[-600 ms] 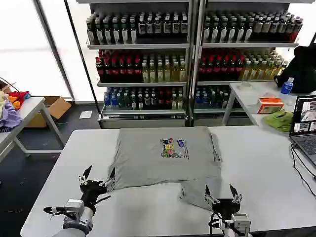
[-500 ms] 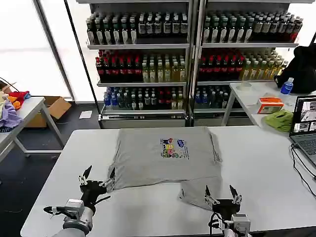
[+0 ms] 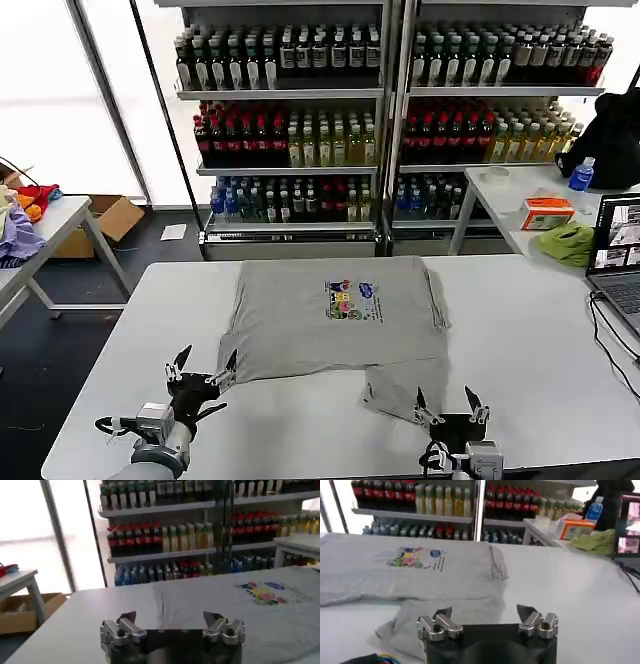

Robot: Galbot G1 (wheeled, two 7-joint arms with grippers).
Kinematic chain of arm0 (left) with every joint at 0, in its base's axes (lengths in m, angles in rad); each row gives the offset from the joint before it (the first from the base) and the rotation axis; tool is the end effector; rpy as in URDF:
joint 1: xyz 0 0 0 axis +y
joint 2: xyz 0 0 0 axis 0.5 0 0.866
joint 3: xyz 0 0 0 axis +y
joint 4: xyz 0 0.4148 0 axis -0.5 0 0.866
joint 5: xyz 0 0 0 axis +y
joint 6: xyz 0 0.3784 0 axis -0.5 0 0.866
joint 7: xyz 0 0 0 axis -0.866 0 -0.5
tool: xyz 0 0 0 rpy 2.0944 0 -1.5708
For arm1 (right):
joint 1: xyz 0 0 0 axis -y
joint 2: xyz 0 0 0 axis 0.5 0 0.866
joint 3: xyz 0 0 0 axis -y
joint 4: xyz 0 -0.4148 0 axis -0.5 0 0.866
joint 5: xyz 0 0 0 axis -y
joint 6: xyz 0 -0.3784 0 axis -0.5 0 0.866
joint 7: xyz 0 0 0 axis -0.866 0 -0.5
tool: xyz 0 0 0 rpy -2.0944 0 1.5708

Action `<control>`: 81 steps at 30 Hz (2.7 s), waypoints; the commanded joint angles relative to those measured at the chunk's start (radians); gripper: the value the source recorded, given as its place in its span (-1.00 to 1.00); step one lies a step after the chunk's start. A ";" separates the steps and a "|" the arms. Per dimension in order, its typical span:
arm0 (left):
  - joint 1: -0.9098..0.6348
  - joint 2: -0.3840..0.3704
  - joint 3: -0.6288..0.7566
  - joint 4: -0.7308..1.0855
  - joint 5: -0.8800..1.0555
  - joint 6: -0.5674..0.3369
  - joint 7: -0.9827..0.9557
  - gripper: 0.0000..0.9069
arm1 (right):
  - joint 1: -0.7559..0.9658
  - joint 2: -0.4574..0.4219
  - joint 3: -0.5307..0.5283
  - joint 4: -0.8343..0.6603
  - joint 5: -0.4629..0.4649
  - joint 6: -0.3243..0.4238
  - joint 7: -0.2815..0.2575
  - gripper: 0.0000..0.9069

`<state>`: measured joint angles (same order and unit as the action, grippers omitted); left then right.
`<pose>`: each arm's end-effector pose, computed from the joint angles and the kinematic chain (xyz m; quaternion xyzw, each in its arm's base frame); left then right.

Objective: Fold and organize the clothes.

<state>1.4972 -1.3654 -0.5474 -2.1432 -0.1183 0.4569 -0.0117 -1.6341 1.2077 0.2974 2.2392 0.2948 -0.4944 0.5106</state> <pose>0.1976 0.0502 -0.3219 -0.0283 -0.9844 -0.0462 0.1674 0.1345 -0.0018 -0.3203 -0.0399 -0.9677 0.0488 0.2442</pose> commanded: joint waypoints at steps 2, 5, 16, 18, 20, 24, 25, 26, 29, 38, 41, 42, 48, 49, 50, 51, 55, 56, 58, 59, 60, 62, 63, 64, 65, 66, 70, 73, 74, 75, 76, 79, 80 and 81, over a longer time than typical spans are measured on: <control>0.002 0.002 0.009 0.032 -0.002 0.026 0.017 1.00 | -0.003 0.005 -0.008 -0.016 0.001 -0.007 0.011 1.00; 0.001 0.002 0.014 0.039 0.004 0.026 0.023 1.00 | -0.003 0.007 -0.010 -0.025 0.001 -0.005 0.015 1.00; -0.002 0.001 0.028 0.080 0.006 0.022 0.026 1.00 | -0.011 0.020 -0.025 -0.039 -0.004 -0.002 0.019 1.00; -0.007 0.001 0.027 0.089 0.004 0.022 0.027 1.00 | -0.010 0.024 -0.028 -0.042 -0.006 -0.002 0.018 1.00; -0.011 0.002 0.025 0.099 0.003 0.022 0.029 1.00 | -0.008 0.026 -0.027 -0.048 -0.006 -0.001 0.017 1.00; -0.013 0.003 0.027 0.119 0.003 0.022 0.033 1.00 | -0.001 0.033 -0.025 -0.070 -0.008 0.002 0.016 1.00; -0.012 0.004 0.028 0.120 0.004 0.022 0.034 1.00 | 0.000 0.034 -0.025 -0.072 -0.008 0.003 0.016 1.00; -0.011 0.005 0.029 0.121 0.004 0.022 0.035 1.00 | 0.000 0.035 -0.026 -0.076 -0.008 0.003 0.016 1.00; -0.011 0.008 0.033 0.127 0.014 0.025 0.037 -0.04 | 0.006 0.041 -0.033 -0.084 -0.010 0.003 0.013 0.93; -0.021 0.014 0.028 0.161 -0.027 0.060 0.050 -1.00 | 0.013 0.030 -0.041 -0.103 -0.015 -0.001 0.000 -1.00; -0.022 0.019 0.027 0.178 -0.062 0.080 0.050 -1.00 | 0.015 0.030 -0.045 -0.114 -0.014 -0.001 -0.001 -1.00; -0.021 0.019 0.030 0.179 -0.065 0.085 0.052 -1.00 | 0.015 0.030 -0.045 -0.115 -0.014 -0.001 -0.002 -1.00; -0.005 0.009 0.044 0.178 -0.051 0.098 0.061 -1.00 | 0.011 0.025 -0.056 -0.119 -0.018 0.001 -0.003 -1.00; -0.005 0.007 0.045 0.181 -0.046 0.098 0.063 -1.00 | 0.011 0.023 -0.055 -0.117 -0.017 0.003 -0.004 -1.00; -0.005 0.002 0.046 0.186 -0.040 0.098 0.065 -1.00 | 0.013 0.021 -0.051 -0.112 -0.016 0.006 -0.004 -1.00; -0.005 -0.001 0.045 0.184 -0.038 0.098 0.066 -1.00 | 0.014 0.020 -0.047 -0.111 -0.015 0.010 -0.004 -1.00; -0.004 -0.007 0.043 0.153 -0.045 0.097 0.064 -1.00 | 0.014 0.021 -0.034 -0.111 -0.015 0.028 -0.003 -1.00; -0.002 -0.008 0.043 0.139 -0.050 0.096 0.062 -1.00 | 0.013 0.020 -0.034 -0.108 -0.017 0.035 -0.006 -1.00; 0.001 -0.007 0.043 0.121 -0.055 0.094 0.060 -1.00 | 0.012 0.020 -0.035 -0.101 -0.026 0.060 -0.019 -1.00; 0.001 -0.007 0.042 0.112 -0.061 0.091 0.058 -1.00 | 0.013 0.022 -0.034 -0.097 -0.028 0.068 -0.024 -1.00; 0.000 -0.007 0.040 0.105 -0.070 0.084 0.057 -1.00 | 0.016 0.024 -0.032 -0.092 -0.031 0.081 -0.030 -1.00; -0.003 -0.009 0.031 0.096 -0.089 0.063 0.053 -1.00 | 0.023 0.029 -0.023 -0.081 -0.043 0.096 -0.040 -1.00; -0.005 -0.010 0.028 0.091 -0.100 0.050 0.050 -1.00 | 0.027 0.030 -0.015 -0.074 -0.048 0.102 -0.043 -1.00; -0.006 -0.011 0.025 0.083 -0.108 0.035 0.049 -1.00 | 0.032 0.031 -0.008 -0.061 -0.047 0.105 -0.049 -1.00; -0.006 -0.010 0.022 0.073 -0.115 0.022 0.046 -1.00 | 0.037 0.031 0.001 -0.050 -0.045 0.107 -0.053 -1.00; -0.007 -0.010 0.018 0.063 -0.119 0.013 0.046 -1.00 | 0.042 0.030 0.013 -0.040 -0.046 0.112 -0.058 -1.00; -0.017 -0.010 0.012 0.041 -0.129 -0.028 0.037 -1.00 | 0.075 0.031 0.059 -0.015 -0.049 0.135 -0.080 -1.00; -0.037 -0.011 0.012 0.046 -0.145 -0.049 0.022 -1.00 | 0.114 0.038 0.090 -0.022 -0.048 0.141 -0.093 -1.00; -0.045 -0.011 0.013 0.051 -0.148 -0.054 0.017 -1.00 | 0.131 0.041 0.096 -0.030 -0.048 0.141 -0.095 -1.00; -0.056 -0.010 0.014 0.058 -0.150 -0.058 0.015 -1.00 | 0.149 0.044 0.100 -0.039 -0.048 0.141 -0.097 -1.00; -0.067 -0.009 0.016 0.067 -0.156 -0.061 0.013 -1.00 | 0.164 0.046 0.103 -0.046 -0.048 0.142 -0.101 -1.00; -0.106 -0.005 0.031 0.093 -0.158 -0.072 0.012 -1.00 | 0.216 0.053 0.107 -0.079 -0.051 0.146 -0.118 -1.00; -0.112 -0.005 0.036 0.100 -0.156 -0.074 0.012 -1.00 | 0.236 0.055 0.107 -0.091 -0.051 0.145 -0.120 -1.00; -0.128 -0.006 0.045 0.111 -0.151 -0.077 0.012 -1.00 | 0.254 0.056 0.108 -0.100 -0.052 0.142 -0.123 -1.00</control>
<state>1.4489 -1.3717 -0.5222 -2.0602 -0.2533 0.4336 0.0085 -1.4682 1.2602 0.3774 2.1616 0.2450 -0.3689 0.4017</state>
